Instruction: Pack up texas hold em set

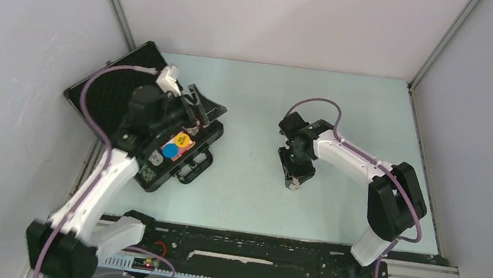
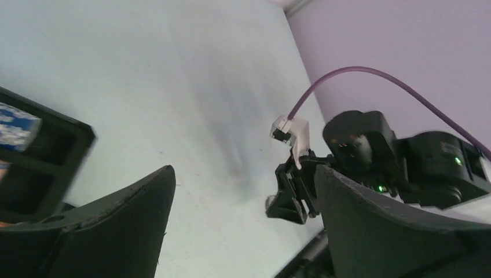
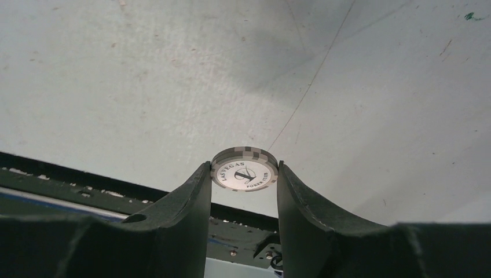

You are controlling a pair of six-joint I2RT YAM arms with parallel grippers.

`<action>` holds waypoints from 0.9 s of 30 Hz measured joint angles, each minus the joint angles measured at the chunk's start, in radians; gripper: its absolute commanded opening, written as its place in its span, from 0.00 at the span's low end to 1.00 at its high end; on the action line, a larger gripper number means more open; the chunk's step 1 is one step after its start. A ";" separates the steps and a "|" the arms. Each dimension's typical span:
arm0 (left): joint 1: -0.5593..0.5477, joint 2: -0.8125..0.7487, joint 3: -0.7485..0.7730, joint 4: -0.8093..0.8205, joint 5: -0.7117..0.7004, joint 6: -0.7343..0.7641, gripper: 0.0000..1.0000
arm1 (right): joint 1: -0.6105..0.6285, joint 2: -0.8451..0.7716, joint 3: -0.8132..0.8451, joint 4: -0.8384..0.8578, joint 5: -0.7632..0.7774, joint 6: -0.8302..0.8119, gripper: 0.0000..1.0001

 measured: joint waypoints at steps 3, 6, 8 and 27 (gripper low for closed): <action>0.024 0.186 -0.010 0.130 0.126 -0.161 0.86 | 0.014 -0.015 0.029 -0.023 -0.007 -0.008 0.00; 0.025 0.354 -0.053 0.249 0.209 -0.309 0.84 | 0.028 -0.023 0.064 -0.042 -0.008 -0.011 0.00; 0.020 0.431 -0.077 0.303 0.246 -0.392 0.83 | 0.042 -0.027 0.085 -0.057 -0.005 -0.012 0.00; -0.231 0.808 -0.097 0.901 0.568 -0.703 0.65 | 0.154 -0.050 0.291 -0.192 0.037 -0.006 0.00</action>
